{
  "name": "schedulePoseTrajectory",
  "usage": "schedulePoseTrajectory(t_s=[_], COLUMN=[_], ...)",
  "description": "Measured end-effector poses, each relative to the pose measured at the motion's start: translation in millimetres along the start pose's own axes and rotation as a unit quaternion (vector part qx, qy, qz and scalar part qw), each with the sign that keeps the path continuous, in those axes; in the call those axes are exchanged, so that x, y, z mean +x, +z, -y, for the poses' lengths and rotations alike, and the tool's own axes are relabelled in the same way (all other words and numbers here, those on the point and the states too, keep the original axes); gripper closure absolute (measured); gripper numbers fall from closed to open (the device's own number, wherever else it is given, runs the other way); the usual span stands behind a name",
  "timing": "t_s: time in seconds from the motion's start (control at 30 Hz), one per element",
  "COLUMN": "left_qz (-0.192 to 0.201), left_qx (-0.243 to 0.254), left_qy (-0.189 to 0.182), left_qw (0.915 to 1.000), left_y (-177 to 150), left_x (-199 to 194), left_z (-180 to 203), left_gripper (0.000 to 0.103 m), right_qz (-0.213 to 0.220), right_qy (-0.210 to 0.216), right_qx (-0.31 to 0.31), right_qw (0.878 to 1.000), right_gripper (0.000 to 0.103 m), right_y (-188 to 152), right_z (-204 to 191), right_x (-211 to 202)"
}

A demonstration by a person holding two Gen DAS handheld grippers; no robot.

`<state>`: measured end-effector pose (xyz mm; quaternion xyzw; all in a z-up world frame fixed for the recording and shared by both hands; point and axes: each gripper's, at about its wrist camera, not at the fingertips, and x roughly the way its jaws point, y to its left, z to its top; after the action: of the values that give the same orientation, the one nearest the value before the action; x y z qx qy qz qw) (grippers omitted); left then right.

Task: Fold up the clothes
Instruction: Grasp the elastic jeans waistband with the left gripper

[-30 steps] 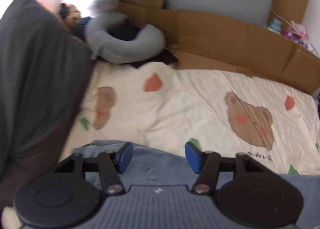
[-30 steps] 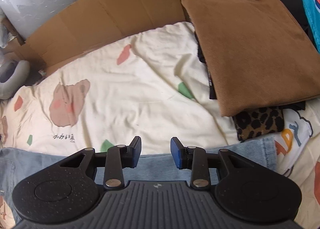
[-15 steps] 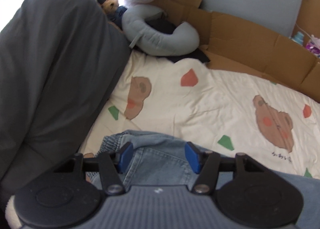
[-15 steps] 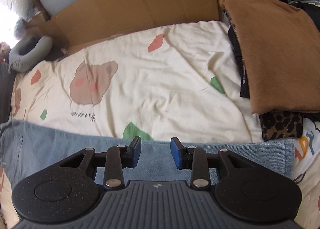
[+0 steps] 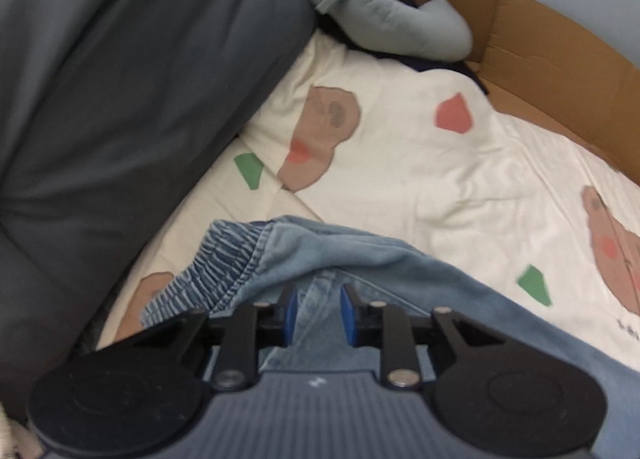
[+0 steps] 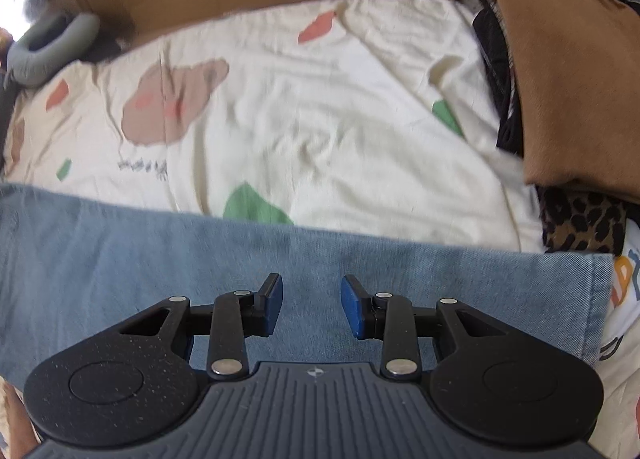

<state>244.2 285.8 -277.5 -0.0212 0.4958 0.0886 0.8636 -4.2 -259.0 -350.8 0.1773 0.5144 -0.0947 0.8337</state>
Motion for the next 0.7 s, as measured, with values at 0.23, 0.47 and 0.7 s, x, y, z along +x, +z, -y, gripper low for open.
schedulePoseTrajectory(t_s=[0.23, 0.47, 0.7], left_qz=[0.02, 0.015, 0.006], left_qx=[-0.015, -0.036, -0.048], left_qy=[0.014, 0.015, 0.018], left_qw=[0.9996, 0.9991, 0.9987], left_y=[2.7, 8.3, 21.9], left_x=[36.7, 72.3, 102.3], left_z=[-11.9, -18.3, -28.0], left_gripper=[0.078, 0.08, 0.096], right_qz=[-0.014, -0.015, -0.019], right_qy=[-0.004, 0.007, 0.003], right_qx=[-0.02, -0.046, -0.052], right_qw=[1.0, 0.999, 0.998], right_gripper=[0.064, 0.064, 0.064], right_y=[-4.5, -0.9, 0.9], right_z=[-6.0, -20.2, -25.8], right_x=[6.6, 10.5, 16.7])
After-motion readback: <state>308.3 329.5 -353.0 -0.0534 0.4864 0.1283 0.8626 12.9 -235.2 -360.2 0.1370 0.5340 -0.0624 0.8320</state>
